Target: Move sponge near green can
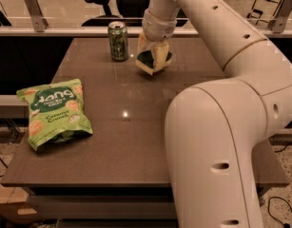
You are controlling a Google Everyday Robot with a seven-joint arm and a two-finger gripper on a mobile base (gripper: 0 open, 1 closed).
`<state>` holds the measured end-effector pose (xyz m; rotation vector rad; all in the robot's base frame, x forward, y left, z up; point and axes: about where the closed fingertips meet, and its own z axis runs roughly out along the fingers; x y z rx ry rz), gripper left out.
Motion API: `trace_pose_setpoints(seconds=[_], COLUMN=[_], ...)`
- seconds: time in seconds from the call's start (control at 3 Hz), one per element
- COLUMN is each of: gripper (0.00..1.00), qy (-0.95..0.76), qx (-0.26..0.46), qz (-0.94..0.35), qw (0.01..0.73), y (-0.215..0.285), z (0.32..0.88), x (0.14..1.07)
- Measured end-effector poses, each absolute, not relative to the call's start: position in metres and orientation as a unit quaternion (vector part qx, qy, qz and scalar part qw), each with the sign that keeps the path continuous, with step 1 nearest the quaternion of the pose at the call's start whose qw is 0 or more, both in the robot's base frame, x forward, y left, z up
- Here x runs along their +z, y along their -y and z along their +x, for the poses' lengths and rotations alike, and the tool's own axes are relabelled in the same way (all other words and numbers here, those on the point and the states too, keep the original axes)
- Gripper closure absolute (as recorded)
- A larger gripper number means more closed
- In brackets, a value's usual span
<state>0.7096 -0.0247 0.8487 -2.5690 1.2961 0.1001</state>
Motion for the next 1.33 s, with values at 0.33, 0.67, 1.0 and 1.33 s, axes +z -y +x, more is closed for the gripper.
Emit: trace_pose_setpoints(seconds=[0.33, 0.67, 1.0, 1.33], gripper=[1.0, 1.0, 1.0, 1.0], qy=[-0.444, -0.442, -0.44, -0.438], qx=[0.04, 0.041, 0.041, 0.039], qz=[-0.885, -0.885, -0.886, -0.888], qw=[0.136, 0.138, 0.137, 0.131], y=[0.024, 0.023, 0.021, 0.017], z=[0.714, 0.719, 0.722, 0.724], x=[0.845, 0.843, 0.843, 0.839])
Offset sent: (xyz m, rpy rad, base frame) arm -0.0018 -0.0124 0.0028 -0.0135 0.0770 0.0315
